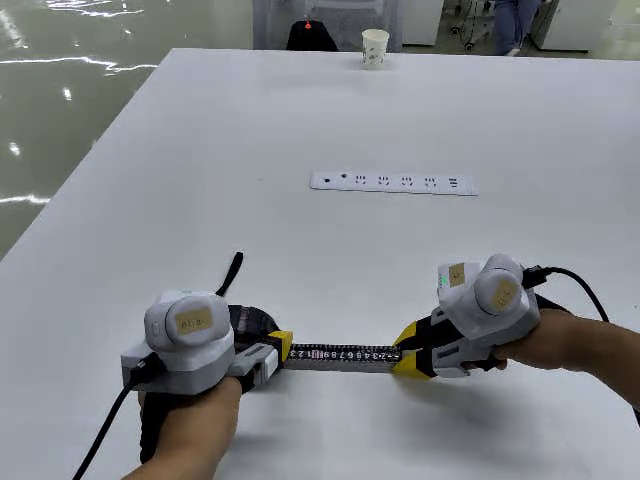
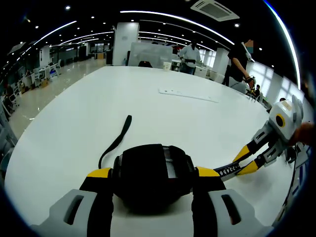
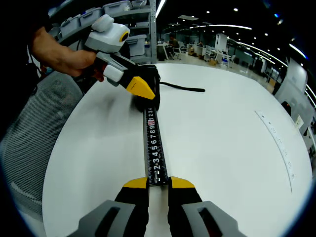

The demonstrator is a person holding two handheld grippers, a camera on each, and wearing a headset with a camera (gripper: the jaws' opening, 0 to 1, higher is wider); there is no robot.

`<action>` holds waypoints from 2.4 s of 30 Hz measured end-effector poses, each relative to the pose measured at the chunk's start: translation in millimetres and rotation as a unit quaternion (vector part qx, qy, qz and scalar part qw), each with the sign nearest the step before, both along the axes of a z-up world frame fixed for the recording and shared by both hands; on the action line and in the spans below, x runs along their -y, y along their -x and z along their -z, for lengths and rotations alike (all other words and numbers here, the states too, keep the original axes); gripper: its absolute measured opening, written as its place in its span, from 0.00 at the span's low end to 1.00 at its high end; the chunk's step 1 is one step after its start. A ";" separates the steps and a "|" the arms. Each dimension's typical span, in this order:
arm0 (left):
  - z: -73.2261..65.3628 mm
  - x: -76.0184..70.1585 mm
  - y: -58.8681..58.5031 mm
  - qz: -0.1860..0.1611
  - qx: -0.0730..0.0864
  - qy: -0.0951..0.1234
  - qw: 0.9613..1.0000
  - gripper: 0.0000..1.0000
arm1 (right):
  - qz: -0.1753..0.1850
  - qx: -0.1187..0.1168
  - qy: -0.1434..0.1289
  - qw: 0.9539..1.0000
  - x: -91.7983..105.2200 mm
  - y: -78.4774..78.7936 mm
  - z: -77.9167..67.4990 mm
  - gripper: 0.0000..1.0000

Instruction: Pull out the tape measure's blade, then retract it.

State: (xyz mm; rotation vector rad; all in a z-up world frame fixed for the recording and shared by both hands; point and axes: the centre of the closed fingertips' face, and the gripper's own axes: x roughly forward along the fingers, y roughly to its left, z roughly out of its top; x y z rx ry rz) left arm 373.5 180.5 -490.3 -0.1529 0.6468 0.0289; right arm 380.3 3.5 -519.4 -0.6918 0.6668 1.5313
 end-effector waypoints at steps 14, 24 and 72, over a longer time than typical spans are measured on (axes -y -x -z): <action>0.2 0.1 -0.3 0.000 0.000 0.001 1.000 0.59 | -0.002 0.001 -0.005 1.000 -9.4 0.5 -0.4 0.10; 0.3 0.4 -0.6 -0.001 -0.001 0.001 1.000 0.59 | -0.005 0.002 -0.008 1.000 -17.3 0.6 0.0 0.10; 0.1 -0.5 -0.9 0.000 -0.002 0.005 1.000 0.60 | -0.016 -0.006 -0.028 0.999 -64.6 9.9 0.3 0.10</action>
